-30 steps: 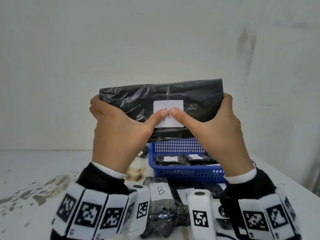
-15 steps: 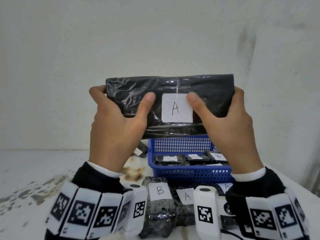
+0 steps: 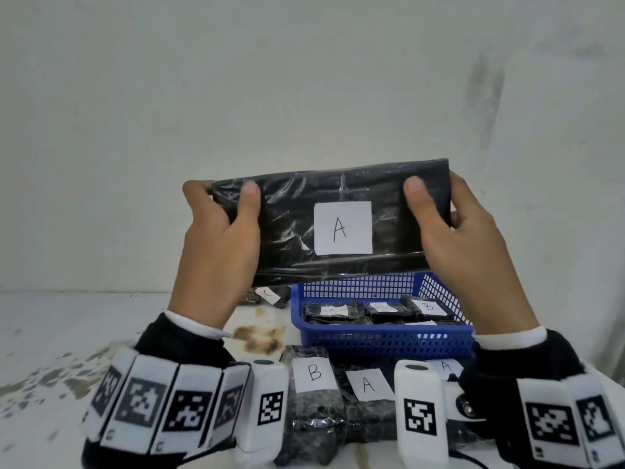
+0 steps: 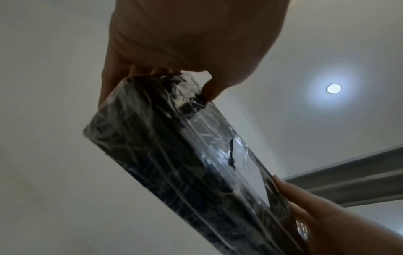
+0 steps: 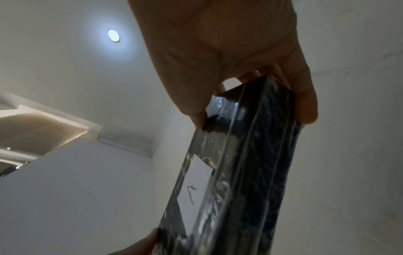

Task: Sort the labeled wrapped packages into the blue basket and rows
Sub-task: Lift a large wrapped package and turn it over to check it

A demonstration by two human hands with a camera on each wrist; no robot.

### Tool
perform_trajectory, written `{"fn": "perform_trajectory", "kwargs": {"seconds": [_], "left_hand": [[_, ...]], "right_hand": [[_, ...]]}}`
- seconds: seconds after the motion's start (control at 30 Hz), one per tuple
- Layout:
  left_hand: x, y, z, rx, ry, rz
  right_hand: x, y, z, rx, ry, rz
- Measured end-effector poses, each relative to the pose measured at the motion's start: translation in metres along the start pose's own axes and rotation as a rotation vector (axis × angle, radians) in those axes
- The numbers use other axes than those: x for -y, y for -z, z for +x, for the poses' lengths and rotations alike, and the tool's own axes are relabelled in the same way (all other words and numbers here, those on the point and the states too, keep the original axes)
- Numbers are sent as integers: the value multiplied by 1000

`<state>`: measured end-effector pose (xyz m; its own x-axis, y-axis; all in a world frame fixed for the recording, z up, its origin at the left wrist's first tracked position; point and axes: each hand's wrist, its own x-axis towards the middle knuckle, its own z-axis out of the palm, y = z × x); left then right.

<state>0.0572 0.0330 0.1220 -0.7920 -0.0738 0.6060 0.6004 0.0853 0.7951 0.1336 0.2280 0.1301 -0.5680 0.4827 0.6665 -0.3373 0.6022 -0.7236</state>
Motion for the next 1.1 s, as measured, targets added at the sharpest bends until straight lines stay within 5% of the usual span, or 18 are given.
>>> {"fn": "perform_trajectory", "kwargs": {"seconds": [0.8, 1.1], "left_hand": [[-14, -15, -17, -155, -17, 201], [-11, -14, -17, -100, -24, 129]], "right_hand": [[16, -20, -19, 21, -117, -149], [11, -18, -16, 22, -173, -276]]}}
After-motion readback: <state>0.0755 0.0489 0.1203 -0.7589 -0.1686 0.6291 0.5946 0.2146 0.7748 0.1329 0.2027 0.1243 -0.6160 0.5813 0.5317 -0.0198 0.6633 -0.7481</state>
